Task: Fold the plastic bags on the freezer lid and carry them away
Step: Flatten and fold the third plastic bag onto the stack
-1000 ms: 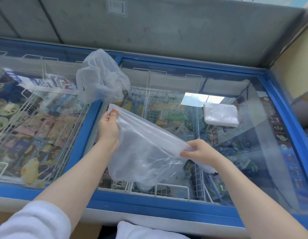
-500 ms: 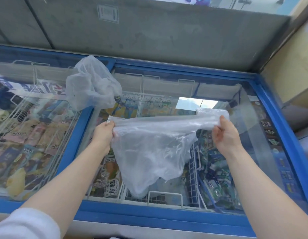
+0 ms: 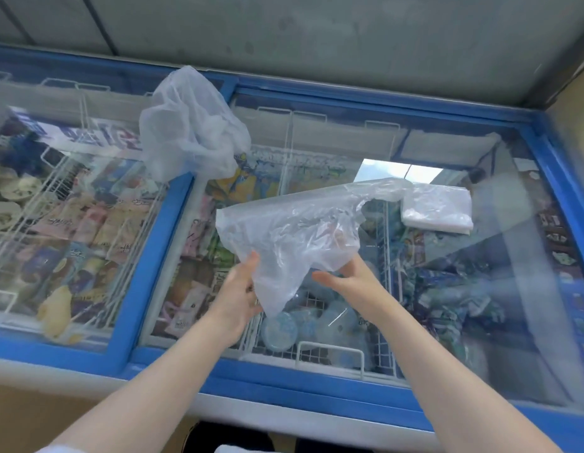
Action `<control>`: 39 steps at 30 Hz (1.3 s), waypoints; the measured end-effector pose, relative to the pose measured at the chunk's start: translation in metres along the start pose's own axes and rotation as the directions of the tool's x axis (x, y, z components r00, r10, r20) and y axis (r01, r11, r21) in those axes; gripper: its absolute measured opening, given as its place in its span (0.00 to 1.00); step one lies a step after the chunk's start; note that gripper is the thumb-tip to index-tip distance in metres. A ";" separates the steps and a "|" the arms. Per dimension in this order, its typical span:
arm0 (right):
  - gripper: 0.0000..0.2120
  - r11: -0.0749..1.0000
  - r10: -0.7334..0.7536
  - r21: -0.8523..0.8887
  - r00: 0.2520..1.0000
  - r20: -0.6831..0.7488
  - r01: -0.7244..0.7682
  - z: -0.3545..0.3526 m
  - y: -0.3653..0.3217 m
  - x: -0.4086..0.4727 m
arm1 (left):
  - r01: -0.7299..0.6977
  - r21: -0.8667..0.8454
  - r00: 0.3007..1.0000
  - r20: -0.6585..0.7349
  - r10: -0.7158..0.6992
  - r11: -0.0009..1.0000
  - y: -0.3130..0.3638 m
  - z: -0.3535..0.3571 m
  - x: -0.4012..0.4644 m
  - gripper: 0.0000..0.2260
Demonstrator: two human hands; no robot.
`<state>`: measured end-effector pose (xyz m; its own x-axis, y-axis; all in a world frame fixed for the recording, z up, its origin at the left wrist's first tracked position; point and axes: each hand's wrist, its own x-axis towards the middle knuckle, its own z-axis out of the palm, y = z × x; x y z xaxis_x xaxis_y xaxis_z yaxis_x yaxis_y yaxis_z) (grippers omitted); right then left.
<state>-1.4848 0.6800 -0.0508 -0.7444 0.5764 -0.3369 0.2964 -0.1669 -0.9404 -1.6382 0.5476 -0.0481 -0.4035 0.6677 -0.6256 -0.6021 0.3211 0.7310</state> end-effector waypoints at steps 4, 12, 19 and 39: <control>0.10 0.989 -0.148 -0.008 0.973 -0.179 0.149 0.025 -0.013 0.009 | -0.029 0.018 0.995 -0.098 0.030 0.999 -0.001 0.010 0.003 0.20; 0.12 0.992 0.029 -0.106 0.956 -0.292 -0.062 -0.051 -0.016 -0.010 | -0.118 0.234 0.881 -0.423 0.210 0.965 0.019 -0.030 0.031 0.14; 0.19 0.954 0.219 0.255 0.950 -0.223 -0.160 -0.105 0.009 -0.054 | -0.002 0.606 0.858 -0.408 0.313 0.796 0.009 -0.047 0.030 0.30; 0.10 0.879 0.184 -0.398 0.958 -0.222 -0.261 -0.133 0.049 -0.096 | -0.206 0.922 0.902 0.308 0.301 -0.327 -0.066 -0.011 0.047 0.42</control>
<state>-1.3197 0.7227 -0.0589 -0.5255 0.6986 -0.4856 0.6935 0.0212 -0.7201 -1.6254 0.5501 -0.1289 -0.3335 0.9061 -0.2605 0.9153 0.3774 0.1409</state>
